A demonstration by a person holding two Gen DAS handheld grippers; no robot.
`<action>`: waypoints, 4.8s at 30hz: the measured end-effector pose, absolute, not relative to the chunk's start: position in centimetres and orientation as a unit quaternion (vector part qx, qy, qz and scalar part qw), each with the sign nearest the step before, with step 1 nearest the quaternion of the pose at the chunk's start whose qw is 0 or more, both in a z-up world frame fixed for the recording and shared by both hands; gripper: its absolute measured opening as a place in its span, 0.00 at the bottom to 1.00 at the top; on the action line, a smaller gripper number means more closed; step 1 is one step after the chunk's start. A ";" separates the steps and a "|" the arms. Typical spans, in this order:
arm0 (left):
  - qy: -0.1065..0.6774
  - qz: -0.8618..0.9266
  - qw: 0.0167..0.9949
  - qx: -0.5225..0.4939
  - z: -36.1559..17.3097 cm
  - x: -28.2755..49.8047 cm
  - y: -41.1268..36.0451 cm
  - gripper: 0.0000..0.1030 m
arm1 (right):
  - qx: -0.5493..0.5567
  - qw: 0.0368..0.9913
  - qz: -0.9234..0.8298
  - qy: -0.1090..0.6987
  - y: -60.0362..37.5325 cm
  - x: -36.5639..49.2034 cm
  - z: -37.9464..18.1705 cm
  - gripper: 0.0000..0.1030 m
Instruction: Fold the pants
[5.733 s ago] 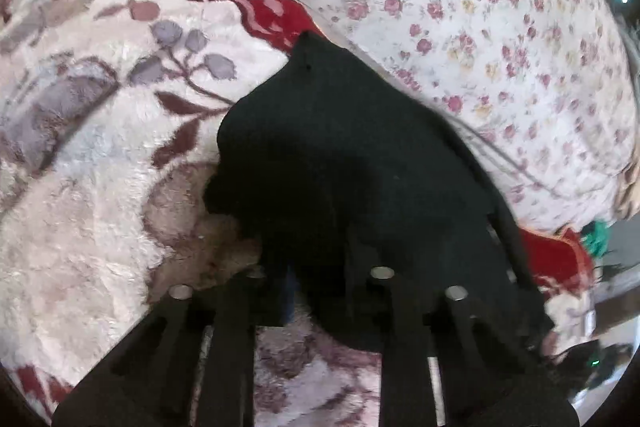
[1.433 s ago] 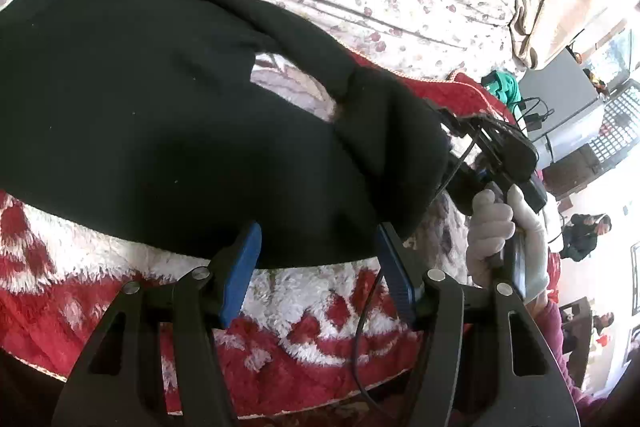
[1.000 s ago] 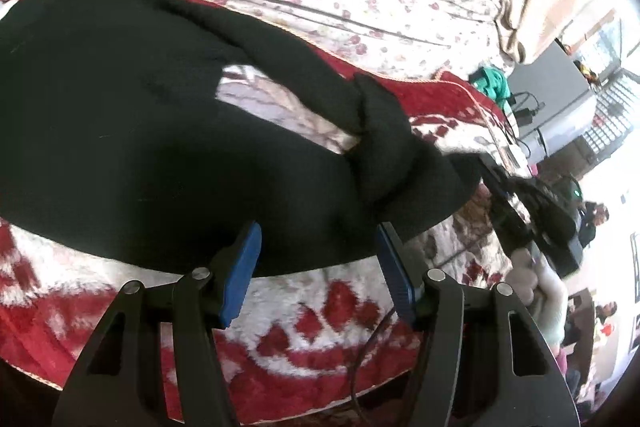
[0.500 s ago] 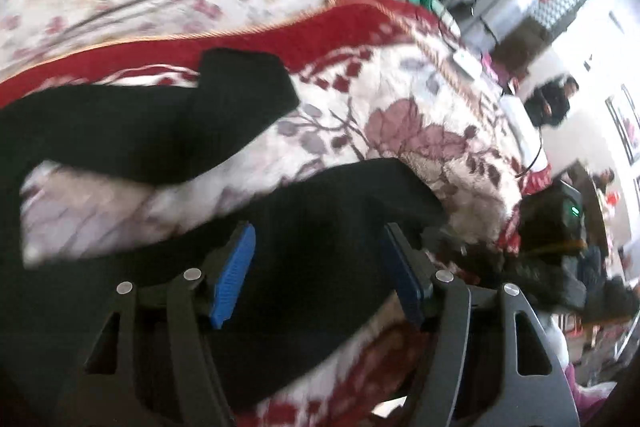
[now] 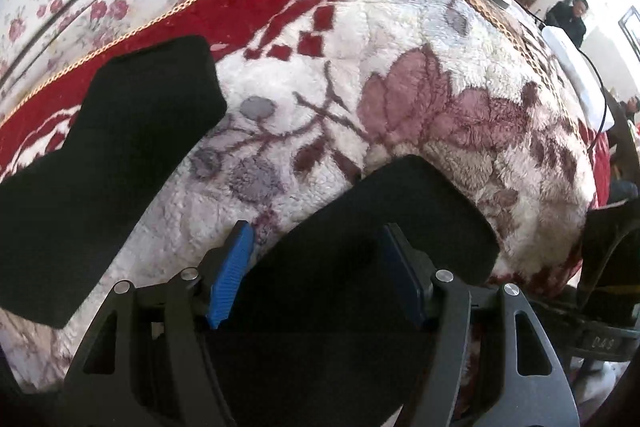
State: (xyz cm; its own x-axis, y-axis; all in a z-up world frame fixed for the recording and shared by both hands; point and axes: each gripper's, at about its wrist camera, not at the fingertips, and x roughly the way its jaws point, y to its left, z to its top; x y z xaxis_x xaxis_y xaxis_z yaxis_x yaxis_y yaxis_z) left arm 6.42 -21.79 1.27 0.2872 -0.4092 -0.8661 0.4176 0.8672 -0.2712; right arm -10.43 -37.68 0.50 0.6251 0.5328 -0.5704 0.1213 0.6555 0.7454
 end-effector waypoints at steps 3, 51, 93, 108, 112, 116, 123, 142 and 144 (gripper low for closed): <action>0.533 -0.262 0.805 0.014 1.1 6.3 -21.9 0.63 | 0.379 0.823 0.100 0.411 -36.9 -9.8 0.4 0.17; 0.466 0.065 0.814 -0.340 3.3 3.0 16.7 0.52 | 0.063 0.854 0.153 0.493 -16.9 11.4 3.9 0.46; 0.430 0.093 0.835 -0.330 6.1 3.2 15.8 0.05 | 0.197 0.881 0.219 0.370 -25.5 6.1 10.6 0.05; 0.376 0.062 0.872 -0.307 11.1 -6.3 13.6 0.05 | 0.270 0.880 0.213 0.329 -31.8 -3.1 11.8 0.05; 0.362 0.063 0.880 -0.300 11.6 -8.2 13.6 0.05 | 0.291 0.871 0.208 0.336 -33.4 -4.0 10.6 0.05; 0.354 0.072 0.884 -0.296 11.2 -10.2 13.7 0.05 | 0.294 0.866 0.198 0.351 -34.3 -5.0 9.4 0.05; 0.367 0.080 0.882 -0.283 8.1 -14.3 12.5 0.05 | 0.324 0.844 0.158 0.398 -36.4 -7.1 4.8 0.05; 0.383 0.089 0.877 -0.277 4.9 -16.8 10.4 0.04 | 0.284 0.859 0.082 0.418 -37.5 -8.8 4.6 0.05; 0.377 0.085 0.879 -0.281 5.4 -16.9 10.4 0.04 | 0.273 0.869 0.080 0.405 -37.6 -9.1 5.7 0.04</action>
